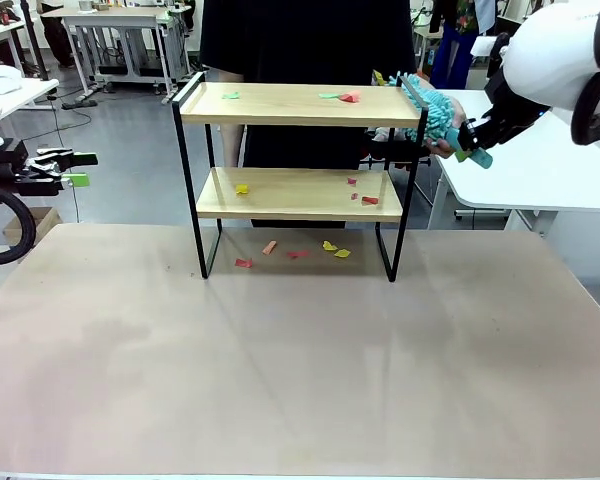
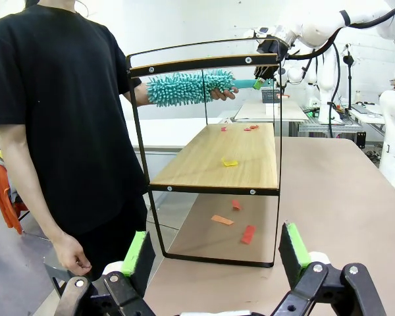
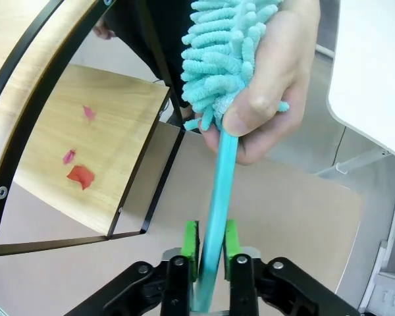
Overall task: Clean the shelf.
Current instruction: Pick up the Duster handed by the human.
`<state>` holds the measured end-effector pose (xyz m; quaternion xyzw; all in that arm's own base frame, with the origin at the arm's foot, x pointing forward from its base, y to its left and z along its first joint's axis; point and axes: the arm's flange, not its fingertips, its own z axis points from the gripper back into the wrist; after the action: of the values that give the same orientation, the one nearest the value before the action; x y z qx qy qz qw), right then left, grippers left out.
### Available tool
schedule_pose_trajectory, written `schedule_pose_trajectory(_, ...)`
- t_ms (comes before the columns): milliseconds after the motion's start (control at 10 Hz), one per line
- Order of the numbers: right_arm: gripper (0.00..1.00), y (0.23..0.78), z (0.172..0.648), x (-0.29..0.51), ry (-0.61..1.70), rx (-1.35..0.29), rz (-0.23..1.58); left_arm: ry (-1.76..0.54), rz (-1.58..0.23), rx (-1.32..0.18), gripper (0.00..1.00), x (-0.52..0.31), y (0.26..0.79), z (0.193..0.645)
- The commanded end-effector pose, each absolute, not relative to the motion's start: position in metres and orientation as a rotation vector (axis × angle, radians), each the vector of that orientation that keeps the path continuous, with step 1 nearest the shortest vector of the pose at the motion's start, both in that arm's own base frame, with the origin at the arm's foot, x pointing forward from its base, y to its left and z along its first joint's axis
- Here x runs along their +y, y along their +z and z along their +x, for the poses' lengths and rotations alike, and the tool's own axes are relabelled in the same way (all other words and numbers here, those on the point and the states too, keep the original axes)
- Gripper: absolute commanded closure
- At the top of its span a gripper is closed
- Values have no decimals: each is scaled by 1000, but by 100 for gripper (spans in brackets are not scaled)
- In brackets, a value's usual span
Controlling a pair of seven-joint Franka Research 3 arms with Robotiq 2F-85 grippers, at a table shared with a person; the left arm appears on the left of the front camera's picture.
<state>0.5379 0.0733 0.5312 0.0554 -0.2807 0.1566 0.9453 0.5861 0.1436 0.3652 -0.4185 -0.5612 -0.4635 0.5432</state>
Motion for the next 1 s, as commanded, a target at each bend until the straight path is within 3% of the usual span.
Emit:
schedule_pose_trajectory(0, 100, 538, 536, 76, 264, -572, 61, -1117, -985, -1332, 0, 143, 367, 585)
schedule_pose_trajectory(900, 100, 534, 537, 68, 218, -560, 52, -1117, -985, -1332, 0, 143, 367, 585)
